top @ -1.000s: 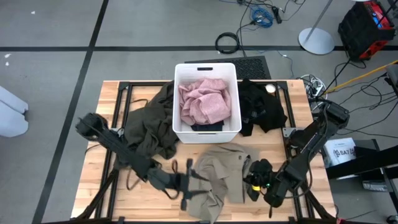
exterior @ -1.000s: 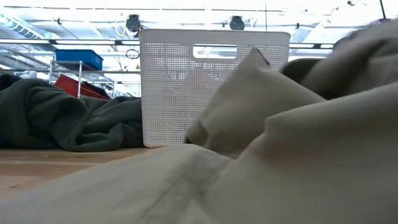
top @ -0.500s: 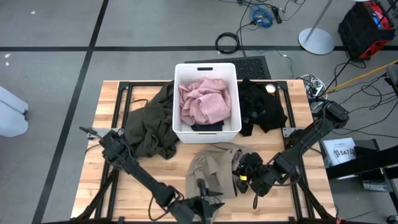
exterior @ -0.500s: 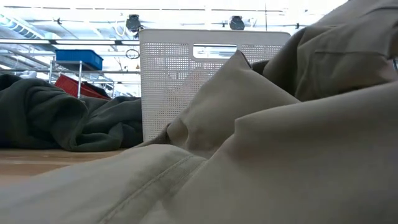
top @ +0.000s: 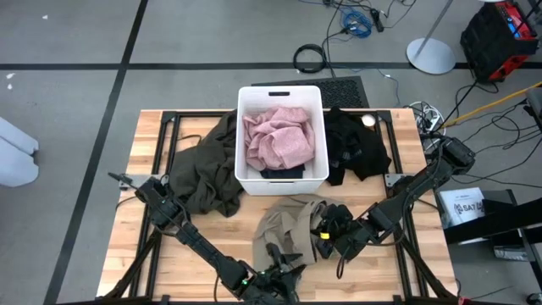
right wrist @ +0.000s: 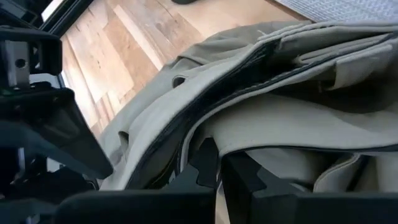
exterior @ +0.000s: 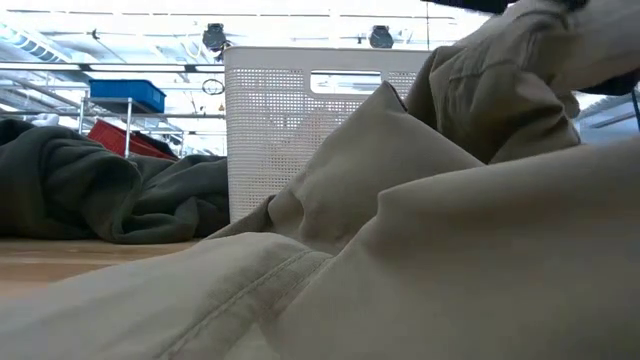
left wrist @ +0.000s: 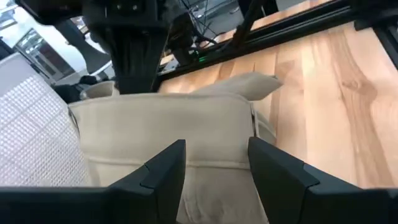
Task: Sort clothes
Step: Put the brown shorts into the white laundry bin
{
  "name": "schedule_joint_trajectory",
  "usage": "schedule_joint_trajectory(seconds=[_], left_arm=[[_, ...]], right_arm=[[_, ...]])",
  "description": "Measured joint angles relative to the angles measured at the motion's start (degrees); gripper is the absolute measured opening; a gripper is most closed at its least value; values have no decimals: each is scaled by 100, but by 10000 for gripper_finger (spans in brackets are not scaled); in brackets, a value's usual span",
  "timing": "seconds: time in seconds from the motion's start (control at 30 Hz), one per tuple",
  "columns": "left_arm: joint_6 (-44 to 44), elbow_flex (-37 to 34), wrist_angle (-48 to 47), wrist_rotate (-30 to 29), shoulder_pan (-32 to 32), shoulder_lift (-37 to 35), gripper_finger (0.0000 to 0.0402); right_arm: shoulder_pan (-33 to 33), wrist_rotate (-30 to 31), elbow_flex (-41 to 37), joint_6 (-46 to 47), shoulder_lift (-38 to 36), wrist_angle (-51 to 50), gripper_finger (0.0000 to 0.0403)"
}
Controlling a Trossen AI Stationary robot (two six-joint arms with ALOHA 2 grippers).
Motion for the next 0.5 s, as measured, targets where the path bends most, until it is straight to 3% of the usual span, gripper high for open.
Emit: schedule_joint_trajectory(seconds=[0.23,0.5], left_arm=[[-200,45,-7,766,-58,-2,185],[-648,45,-322,1069,40,-2,185]], right_arm=[[-155,-102,0,-151,0,8,0],[-281,-149,0,-289,0,12,0]])
